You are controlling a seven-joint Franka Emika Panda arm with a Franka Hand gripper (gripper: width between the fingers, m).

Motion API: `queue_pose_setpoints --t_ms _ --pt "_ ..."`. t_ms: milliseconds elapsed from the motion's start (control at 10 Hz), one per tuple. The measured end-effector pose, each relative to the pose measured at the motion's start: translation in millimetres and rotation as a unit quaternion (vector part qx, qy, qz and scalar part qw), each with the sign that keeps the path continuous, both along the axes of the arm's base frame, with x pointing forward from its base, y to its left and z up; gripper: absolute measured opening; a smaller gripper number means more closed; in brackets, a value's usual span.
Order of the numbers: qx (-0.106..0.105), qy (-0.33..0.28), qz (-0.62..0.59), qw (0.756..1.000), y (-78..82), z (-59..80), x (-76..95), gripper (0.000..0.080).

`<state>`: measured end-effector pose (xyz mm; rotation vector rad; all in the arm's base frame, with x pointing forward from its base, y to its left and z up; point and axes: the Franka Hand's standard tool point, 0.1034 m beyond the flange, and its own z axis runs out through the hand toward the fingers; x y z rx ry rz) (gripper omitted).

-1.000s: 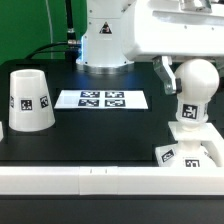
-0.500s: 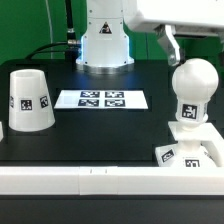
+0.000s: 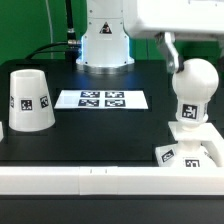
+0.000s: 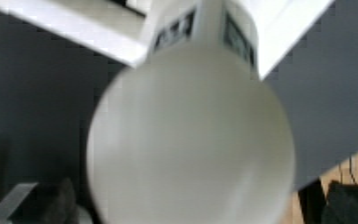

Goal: Assemble lamp

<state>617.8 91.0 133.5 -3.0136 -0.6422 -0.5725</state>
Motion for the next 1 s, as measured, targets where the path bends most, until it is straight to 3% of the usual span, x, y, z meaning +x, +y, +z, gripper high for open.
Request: queue_pose_setpoints --t_ms 300,500,700,1000 --pt "-0.006 0.089 0.003 0.996 4.1 -2.6 3.2 0.0699" --pt "-0.022 0.163 0.007 0.986 8.6 -2.2 2.1 0.0699" --pt "-0.026 0.191 0.013 0.981 8.4 -6.4 0.0 0.0699" --pt "-0.027 0.183 0.024 0.982 5.8 -6.1 2.8 0.0699"
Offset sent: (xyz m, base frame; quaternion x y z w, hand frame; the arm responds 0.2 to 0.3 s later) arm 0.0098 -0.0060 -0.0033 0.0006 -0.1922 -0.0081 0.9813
